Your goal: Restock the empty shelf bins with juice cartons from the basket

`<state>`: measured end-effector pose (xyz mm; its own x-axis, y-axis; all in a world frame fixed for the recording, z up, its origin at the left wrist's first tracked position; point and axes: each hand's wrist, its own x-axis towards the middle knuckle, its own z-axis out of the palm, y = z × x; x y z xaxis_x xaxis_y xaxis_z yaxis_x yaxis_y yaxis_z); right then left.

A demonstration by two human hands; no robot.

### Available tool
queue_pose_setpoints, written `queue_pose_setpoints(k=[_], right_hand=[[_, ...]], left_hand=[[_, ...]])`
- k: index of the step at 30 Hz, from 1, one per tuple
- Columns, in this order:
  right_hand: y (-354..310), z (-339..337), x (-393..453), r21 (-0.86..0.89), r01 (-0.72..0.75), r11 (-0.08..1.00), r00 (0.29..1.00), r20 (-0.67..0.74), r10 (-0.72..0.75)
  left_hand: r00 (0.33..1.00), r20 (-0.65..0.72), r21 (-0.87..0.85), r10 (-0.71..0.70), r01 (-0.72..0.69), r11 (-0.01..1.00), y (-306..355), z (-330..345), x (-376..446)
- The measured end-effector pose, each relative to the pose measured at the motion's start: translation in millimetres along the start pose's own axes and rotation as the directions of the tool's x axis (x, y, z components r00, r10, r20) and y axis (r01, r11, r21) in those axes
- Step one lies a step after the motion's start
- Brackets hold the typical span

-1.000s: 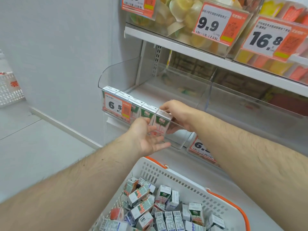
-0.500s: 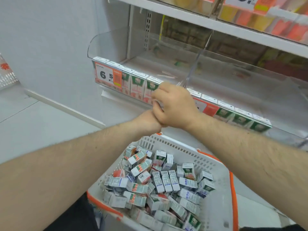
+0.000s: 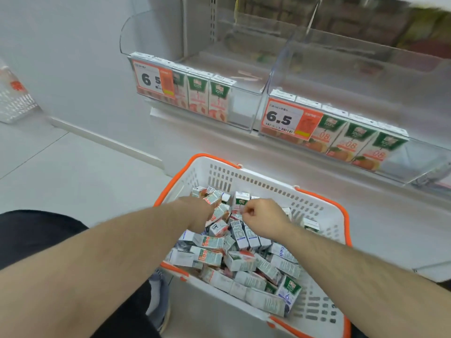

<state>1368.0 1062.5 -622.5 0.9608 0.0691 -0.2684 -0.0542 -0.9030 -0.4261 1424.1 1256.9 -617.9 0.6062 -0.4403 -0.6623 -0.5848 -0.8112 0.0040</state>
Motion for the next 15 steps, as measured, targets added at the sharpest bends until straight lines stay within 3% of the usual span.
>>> queue_pose_setpoints(k=[4, 7, 10, 13, 15], right_hand=[[30.6, 29.3, 1.8, -0.003, -0.113, 0.994, 0.983, 0.145, 0.112], [45.8, 53.8, 0.5, 0.005, -0.164, 0.986, 0.947, 0.28, 0.156], [44.4, 73.0, 2.0, 0.034, -0.178, 0.984, 0.922, 0.355, 0.155], [34.7, 86.3, 8.2, 0.08, -0.164, 0.983, 0.919, 0.375, 0.123], [30.9, 93.3, 9.2, -0.01, -0.111, 0.994, 0.907, 0.408, 0.106]], left_hand=[[0.996, 0.086, 0.066, -0.036, 0.03, 0.997, -4.9, 26.4, 13.8], [0.982, 0.184, -0.012, -0.04, 0.043, 0.999, -6.8, 42.1, 25.9], [0.989, 0.145, -0.127, -0.036, 0.055, 0.99, -13.4, 52.6, 37.1], [0.991, 0.074, -0.314, -0.108, 0.125, 0.941, -29.7, 53.0, 49.1], [0.98, 0.038, -0.603, -0.196, 0.179, 0.778, -43.1, 48.1, 53.5]])
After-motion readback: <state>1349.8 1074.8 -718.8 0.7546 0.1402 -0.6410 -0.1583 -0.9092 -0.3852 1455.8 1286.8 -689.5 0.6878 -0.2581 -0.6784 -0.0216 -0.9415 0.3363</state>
